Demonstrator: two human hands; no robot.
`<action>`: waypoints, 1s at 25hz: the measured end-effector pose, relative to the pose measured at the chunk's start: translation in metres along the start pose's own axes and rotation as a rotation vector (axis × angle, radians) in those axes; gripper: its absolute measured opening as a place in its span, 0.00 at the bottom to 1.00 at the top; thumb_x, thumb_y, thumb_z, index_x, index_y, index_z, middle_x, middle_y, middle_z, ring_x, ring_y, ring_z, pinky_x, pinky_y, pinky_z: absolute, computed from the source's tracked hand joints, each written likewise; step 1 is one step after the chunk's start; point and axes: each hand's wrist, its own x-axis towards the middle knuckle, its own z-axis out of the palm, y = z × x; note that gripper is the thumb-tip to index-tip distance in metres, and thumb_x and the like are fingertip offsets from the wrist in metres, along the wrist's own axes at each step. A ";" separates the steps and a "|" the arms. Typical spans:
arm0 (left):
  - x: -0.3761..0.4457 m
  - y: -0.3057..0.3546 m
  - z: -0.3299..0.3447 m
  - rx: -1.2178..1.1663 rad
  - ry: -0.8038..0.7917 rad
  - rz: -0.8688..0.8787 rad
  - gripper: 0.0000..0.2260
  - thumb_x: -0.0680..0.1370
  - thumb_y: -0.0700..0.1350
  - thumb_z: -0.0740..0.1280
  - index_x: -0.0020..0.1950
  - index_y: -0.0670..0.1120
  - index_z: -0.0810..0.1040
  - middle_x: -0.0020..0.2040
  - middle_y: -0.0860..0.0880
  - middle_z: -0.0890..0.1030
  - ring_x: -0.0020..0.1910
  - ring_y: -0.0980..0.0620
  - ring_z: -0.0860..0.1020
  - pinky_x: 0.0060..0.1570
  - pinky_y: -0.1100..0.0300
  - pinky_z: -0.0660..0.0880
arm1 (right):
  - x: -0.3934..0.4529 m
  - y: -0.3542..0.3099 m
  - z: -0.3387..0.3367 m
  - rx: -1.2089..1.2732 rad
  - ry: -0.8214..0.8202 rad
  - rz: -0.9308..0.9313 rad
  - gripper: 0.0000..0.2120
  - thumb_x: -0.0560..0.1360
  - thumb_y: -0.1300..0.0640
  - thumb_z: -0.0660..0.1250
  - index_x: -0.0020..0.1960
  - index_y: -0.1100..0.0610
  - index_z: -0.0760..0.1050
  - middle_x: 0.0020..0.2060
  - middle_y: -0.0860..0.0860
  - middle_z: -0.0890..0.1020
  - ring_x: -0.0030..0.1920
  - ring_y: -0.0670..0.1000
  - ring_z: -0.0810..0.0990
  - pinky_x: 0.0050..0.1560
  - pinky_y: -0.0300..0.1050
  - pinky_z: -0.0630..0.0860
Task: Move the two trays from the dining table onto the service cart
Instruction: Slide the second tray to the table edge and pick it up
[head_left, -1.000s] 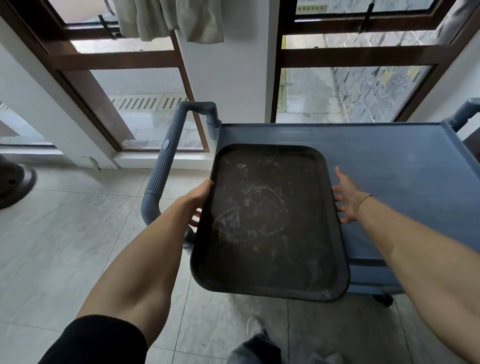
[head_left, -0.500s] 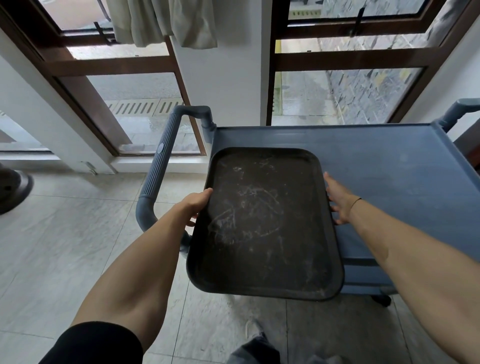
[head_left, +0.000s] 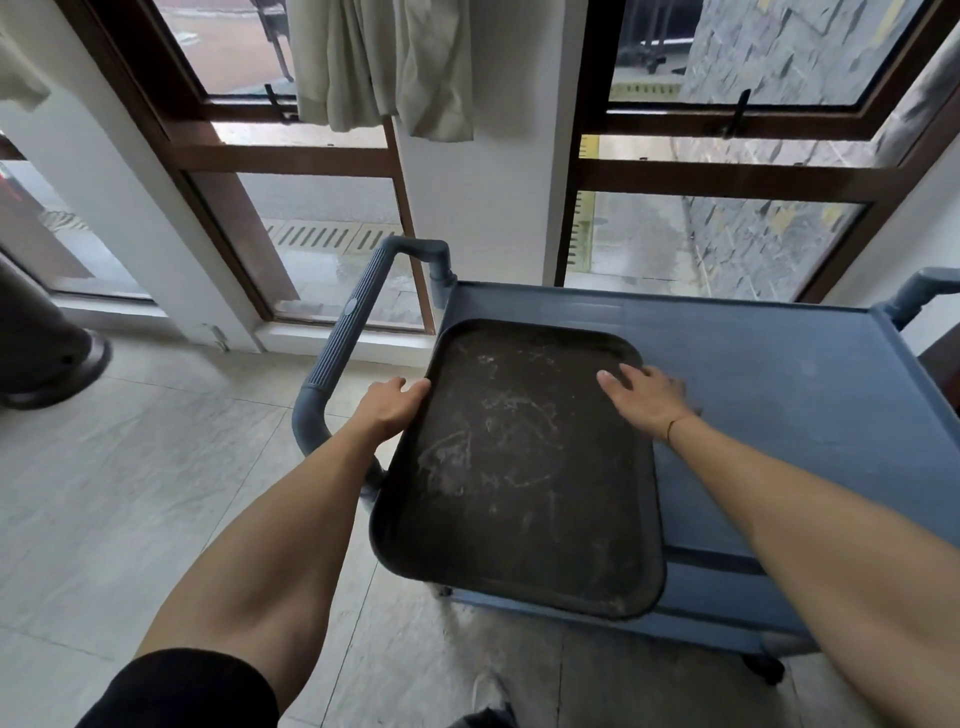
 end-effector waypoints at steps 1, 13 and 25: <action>-0.008 -0.001 -0.001 0.020 0.039 0.014 0.32 0.80 0.62 0.57 0.77 0.42 0.66 0.76 0.38 0.66 0.74 0.39 0.65 0.72 0.46 0.63 | -0.001 -0.003 -0.004 -0.059 0.011 -0.054 0.35 0.76 0.29 0.46 0.77 0.45 0.58 0.77 0.52 0.58 0.76 0.61 0.53 0.68 0.69 0.57; -0.150 -0.013 -0.004 0.313 0.503 0.024 0.32 0.78 0.68 0.55 0.77 0.50 0.66 0.78 0.48 0.64 0.77 0.47 0.61 0.73 0.42 0.59 | -0.021 -0.052 -0.035 -0.329 0.054 -0.643 0.40 0.71 0.24 0.40 0.78 0.41 0.51 0.79 0.48 0.49 0.78 0.55 0.41 0.72 0.69 0.45; -0.391 -0.138 -0.004 0.215 0.755 -0.517 0.33 0.79 0.67 0.54 0.78 0.49 0.62 0.80 0.48 0.59 0.80 0.48 0.53 0.76 0.42 0.52 | -0.169 -0.171 0.050 -0.358 -0.130 -1.233 0.36 0.75 0.28 0.45 0.78 0.43 0.54 0.79 0.49 0.51 0.78 0.55 0.43 0.72 0.70 0.48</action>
